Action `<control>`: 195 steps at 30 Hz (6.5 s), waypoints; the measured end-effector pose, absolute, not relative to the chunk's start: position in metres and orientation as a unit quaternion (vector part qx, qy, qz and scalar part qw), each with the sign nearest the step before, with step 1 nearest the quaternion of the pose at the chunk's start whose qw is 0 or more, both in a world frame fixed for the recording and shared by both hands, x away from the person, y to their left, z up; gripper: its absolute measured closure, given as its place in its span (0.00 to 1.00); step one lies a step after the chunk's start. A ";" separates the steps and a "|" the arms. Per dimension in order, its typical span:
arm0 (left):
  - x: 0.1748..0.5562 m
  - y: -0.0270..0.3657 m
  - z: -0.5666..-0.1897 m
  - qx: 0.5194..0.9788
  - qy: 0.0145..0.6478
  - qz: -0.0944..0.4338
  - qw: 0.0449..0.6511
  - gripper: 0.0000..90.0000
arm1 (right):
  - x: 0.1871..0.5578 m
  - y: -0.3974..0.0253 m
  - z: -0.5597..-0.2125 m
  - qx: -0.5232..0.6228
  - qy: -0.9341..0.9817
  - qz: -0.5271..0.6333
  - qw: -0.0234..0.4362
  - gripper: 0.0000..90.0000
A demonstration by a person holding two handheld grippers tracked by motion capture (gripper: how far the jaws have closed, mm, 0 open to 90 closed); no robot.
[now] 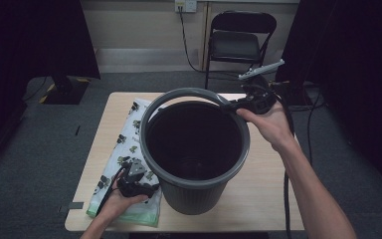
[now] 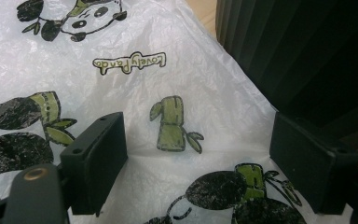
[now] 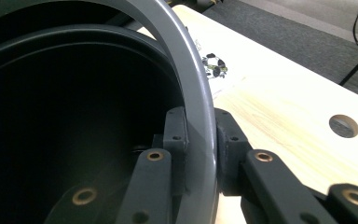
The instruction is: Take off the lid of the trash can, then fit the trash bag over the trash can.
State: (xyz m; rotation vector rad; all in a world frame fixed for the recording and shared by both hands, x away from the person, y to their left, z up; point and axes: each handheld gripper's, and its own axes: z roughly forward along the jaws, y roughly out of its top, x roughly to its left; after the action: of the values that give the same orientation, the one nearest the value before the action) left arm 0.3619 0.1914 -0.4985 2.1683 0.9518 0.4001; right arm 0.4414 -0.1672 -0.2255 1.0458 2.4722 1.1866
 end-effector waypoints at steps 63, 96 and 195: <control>0.362 0.191 -0.500 0.840 0.367 0.158 0.368 0.17 | 0.482 -0.223 -0.224 0.527 0.704 0.451 0.154 0.88; 0.363 0.189 -0.501 0.840 0.365 0.159 0.370 0.17 | 0.546 -0.270 -0.244 0.639 0.629 0.359 0.259 0.88; 0.371 0.229 -0.498 0.831 0.390 0.166 0.360 0.29 | 0.376 -0.248 -0.493 0.470 0.798 0.324 0.196 0.29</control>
State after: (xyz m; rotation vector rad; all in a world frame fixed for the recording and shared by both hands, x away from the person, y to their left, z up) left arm 0.3708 0.2289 -0.4977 2.1417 1.0060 0.4280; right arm 0.3759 -0.2477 -0.4932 1.3159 2.2353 0.9070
